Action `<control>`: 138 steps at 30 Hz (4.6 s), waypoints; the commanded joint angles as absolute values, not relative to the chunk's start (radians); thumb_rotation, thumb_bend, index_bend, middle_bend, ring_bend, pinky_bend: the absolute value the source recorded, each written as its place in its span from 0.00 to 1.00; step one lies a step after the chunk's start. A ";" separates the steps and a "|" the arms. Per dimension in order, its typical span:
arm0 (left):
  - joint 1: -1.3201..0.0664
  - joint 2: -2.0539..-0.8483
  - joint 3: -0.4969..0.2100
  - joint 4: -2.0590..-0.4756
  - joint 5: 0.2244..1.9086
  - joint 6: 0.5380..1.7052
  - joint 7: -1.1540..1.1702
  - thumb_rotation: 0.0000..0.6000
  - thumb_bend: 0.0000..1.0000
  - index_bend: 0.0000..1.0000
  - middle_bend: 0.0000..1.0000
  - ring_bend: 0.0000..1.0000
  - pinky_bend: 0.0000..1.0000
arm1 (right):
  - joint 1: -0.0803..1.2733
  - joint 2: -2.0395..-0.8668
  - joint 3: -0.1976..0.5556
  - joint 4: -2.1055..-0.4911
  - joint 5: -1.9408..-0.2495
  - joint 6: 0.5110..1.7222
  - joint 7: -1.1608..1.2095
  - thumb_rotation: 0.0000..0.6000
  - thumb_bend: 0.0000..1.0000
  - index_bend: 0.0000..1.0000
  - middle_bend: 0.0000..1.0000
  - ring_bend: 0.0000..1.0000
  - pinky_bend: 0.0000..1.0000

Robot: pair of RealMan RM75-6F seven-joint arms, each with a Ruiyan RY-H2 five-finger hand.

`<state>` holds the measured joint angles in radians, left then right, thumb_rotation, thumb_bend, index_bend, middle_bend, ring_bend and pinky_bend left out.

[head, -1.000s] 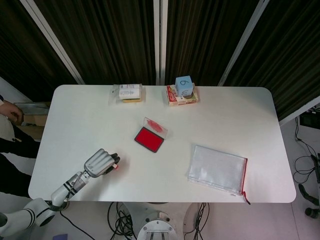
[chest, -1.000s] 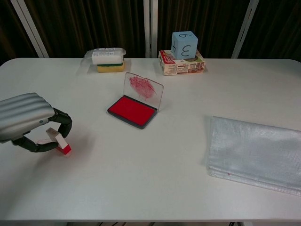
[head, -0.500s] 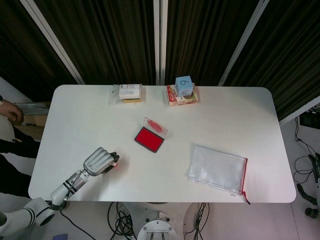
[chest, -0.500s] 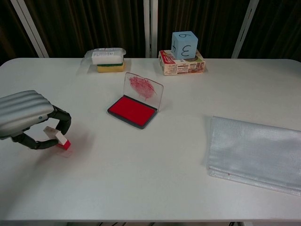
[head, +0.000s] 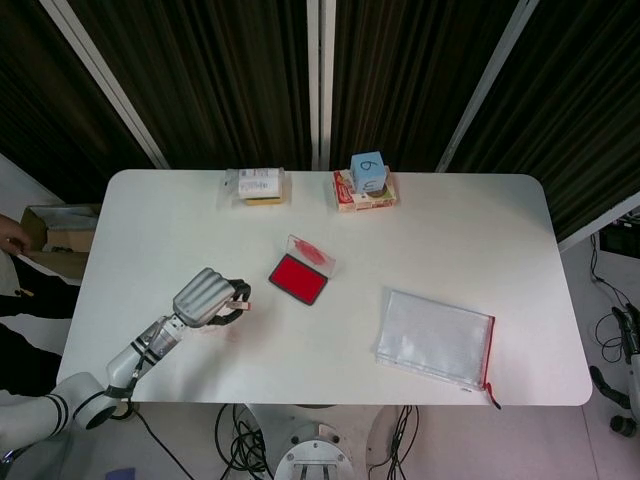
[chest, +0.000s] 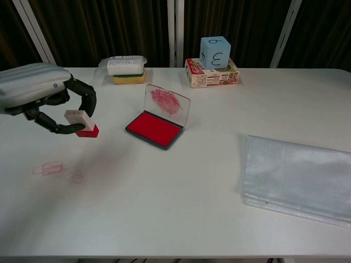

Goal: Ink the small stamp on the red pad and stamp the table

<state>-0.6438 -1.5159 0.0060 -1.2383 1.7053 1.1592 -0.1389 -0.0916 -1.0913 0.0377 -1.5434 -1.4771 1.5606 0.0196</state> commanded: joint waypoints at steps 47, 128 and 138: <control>-0.996 -1.997 -0.059 -0.605 1.546 0.785 -0.403 1.00 0.49 0.60 0.63 1.00 1.00 | -0.155 -1.091 0.036 -1.506 -1.446 1.609 0.078 1.00 0.19 0.00 0.00 0.00 0.00; -0.443 -1.676 0.147 -0.817 1.681 1.262 -0.398 1.00 0.26 0.42 0.46 1.00 1.00 | -0.119 -1.086 0.038 -1.565 -1.466 1.587 0.007 1.00 0.20 0.00 0.00 0.00 0.00; -0.400 -1.521 0.114 -1.022 1.708 1.465 -0.345 1.00 0.21 0.36 0.41 1.00 1.00 | -0.124 -1.079 0.046 -1.563 -1.459 1.598 0.019 1.00 0.20 0.00 0.00 0.00 0.00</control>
